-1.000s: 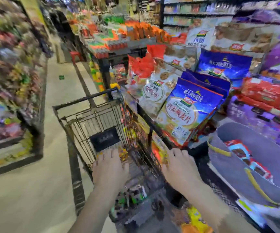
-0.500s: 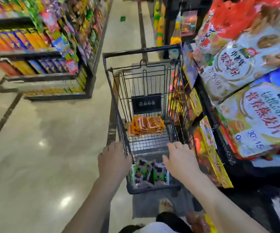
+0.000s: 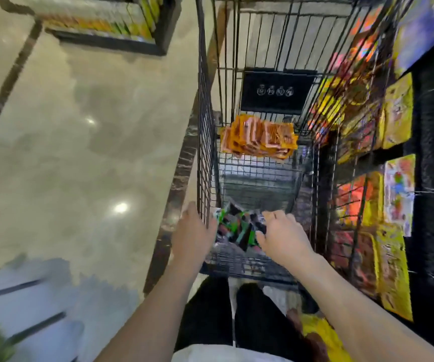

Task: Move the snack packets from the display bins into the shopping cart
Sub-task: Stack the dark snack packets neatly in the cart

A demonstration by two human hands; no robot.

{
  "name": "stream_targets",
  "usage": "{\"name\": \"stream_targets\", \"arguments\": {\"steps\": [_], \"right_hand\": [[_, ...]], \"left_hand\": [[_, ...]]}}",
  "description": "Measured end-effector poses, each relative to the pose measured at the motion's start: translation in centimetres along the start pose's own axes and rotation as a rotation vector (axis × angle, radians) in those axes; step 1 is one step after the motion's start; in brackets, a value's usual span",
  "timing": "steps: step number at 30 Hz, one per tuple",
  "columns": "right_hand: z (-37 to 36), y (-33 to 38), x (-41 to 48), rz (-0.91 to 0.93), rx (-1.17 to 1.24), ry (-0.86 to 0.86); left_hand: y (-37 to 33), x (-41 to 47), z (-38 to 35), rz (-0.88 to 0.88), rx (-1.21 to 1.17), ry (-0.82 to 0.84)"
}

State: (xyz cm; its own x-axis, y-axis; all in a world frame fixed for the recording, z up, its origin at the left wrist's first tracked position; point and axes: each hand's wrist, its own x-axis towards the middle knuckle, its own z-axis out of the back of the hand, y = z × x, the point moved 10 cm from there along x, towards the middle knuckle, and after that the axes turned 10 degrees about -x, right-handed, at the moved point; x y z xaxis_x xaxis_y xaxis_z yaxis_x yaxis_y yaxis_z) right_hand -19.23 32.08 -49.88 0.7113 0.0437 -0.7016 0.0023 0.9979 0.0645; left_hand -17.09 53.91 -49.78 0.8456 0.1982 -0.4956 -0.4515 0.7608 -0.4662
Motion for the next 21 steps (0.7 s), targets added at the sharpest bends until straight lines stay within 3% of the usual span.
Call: {"name": "stream_targets", "arguments": {"steps": [4, 8, 15, 21], "right_hand": [[-3.6, 0.8, 5.2, 0.041, 0.028, 0.063], [-6.5, 1.4, 10.7, 0.075, 0.107, 0.089], [-9.4, 3.6, 16.6, 0.108, 0.279, 0.072], [-10.8, 4.8, 16.8, 0.109, 0.255, -0.05]], "left_hand": [[2.4, 2.1, -2.5, 0.012, -0.168, -0.111], [4.2, 3.1, -3.5, -0.013, -0.186, -0.22], [4.2, 3.5, -3.7, -0.079, -0.167, -0.246], [4.0, 3.4, -3.5, -0.098, -0.168, -0.262]]}}
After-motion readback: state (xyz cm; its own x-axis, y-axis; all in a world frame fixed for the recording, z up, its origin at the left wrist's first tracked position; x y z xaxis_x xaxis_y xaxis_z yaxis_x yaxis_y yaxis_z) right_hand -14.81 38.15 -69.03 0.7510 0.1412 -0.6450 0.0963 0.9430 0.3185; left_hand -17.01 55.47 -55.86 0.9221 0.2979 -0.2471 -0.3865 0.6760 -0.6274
